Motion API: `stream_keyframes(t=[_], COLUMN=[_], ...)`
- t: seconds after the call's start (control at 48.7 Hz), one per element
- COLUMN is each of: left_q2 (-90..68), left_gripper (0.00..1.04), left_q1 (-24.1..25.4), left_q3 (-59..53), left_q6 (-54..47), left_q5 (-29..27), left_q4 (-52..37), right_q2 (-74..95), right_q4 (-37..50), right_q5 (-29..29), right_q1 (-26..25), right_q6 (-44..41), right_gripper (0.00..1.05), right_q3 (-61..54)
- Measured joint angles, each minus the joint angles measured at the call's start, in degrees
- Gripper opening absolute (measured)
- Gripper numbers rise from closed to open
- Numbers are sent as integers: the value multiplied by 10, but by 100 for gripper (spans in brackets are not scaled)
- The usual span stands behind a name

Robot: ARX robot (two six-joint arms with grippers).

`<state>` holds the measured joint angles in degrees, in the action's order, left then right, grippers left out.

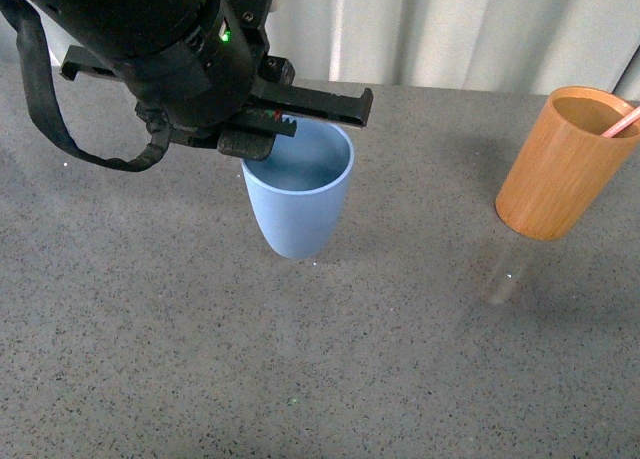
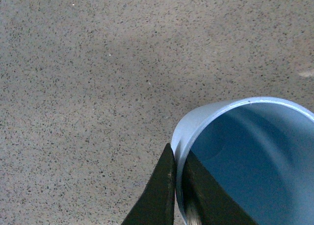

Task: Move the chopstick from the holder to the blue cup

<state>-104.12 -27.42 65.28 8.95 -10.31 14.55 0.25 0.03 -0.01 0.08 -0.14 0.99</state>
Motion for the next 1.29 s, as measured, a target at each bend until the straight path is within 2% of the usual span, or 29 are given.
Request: stream_keyframes(t=[0.76,0.945,1.047,1.15,1.294], left_q2=[-43,-38,-20,-3,55], left_gripper=[5,28,47,60,88], left_q1=[-7,-2,10,22,61], left_q3=[-17,-17,-12,-5,-1], left_q6=[51,54,50,46,16], left_q5=[28,40,39,37,22], left_q4=[-23,-16,-4,0,-13], right_q2=[0,0,0,0,0], right_q4=[0,0,0,0,0], right_q5=[0,0,0,0,0], right_q1=[0,0,0,0,0], right_q6=[0,0,0,0,0], right_gripper=[95,95,95,95,95], right_q3=[0,0,0,0,0])
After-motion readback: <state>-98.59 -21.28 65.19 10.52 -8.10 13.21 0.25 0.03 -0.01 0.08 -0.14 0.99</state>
